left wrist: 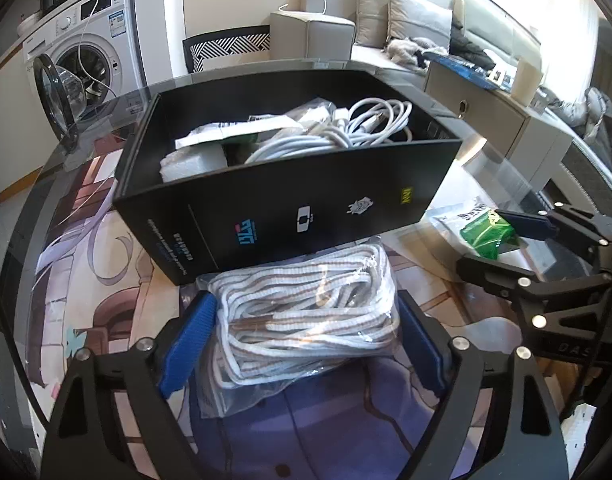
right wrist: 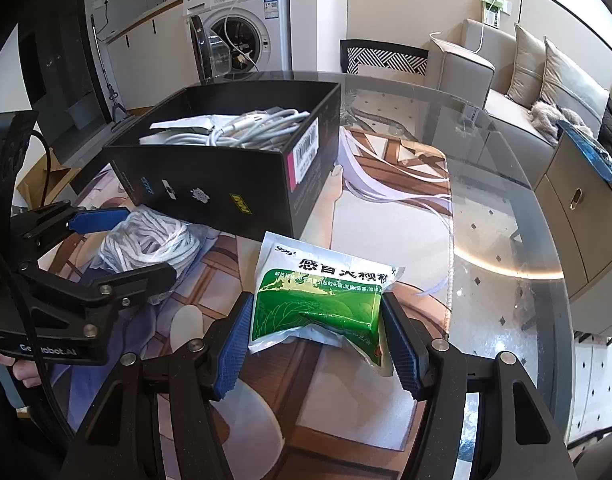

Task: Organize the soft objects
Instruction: 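Lift rope bag and green sachet over the box while both grippers open to drop them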

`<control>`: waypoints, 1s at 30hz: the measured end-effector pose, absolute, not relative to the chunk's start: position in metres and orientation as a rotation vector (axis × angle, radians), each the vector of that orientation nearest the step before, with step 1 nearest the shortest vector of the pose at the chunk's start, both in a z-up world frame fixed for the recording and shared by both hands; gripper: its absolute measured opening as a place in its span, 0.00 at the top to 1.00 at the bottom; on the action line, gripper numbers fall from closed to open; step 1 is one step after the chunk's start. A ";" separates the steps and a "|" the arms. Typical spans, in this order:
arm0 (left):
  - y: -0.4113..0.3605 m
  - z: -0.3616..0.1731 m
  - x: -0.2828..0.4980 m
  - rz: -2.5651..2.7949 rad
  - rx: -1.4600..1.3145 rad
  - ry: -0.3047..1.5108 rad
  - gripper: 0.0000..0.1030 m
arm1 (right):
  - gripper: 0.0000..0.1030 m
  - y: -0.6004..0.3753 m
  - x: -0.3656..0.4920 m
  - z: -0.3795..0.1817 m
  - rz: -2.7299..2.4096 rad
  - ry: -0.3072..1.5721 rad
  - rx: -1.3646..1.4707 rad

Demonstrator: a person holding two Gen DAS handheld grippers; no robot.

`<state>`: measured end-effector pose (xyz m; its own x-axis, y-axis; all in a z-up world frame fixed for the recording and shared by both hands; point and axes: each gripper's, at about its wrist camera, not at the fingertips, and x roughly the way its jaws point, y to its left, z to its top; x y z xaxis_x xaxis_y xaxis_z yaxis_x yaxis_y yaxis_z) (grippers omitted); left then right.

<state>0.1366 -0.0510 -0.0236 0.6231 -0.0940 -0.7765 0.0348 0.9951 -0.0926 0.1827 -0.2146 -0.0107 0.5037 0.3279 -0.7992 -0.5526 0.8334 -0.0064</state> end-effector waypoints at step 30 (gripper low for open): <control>-0.007 0.048 0.111 -0.090 -0.139 0.691 0.18 | 0.39 -0.203 0.152 0.069 0.605 0.688 -0.269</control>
<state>0.1106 -0.0069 0.0483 0.7670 -0.1285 -0.6286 0.0367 0.9869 -0.1570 0.1516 -0.2027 0.0693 0.6115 0.4313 -0.6634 -0.6025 0.7972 -0.0371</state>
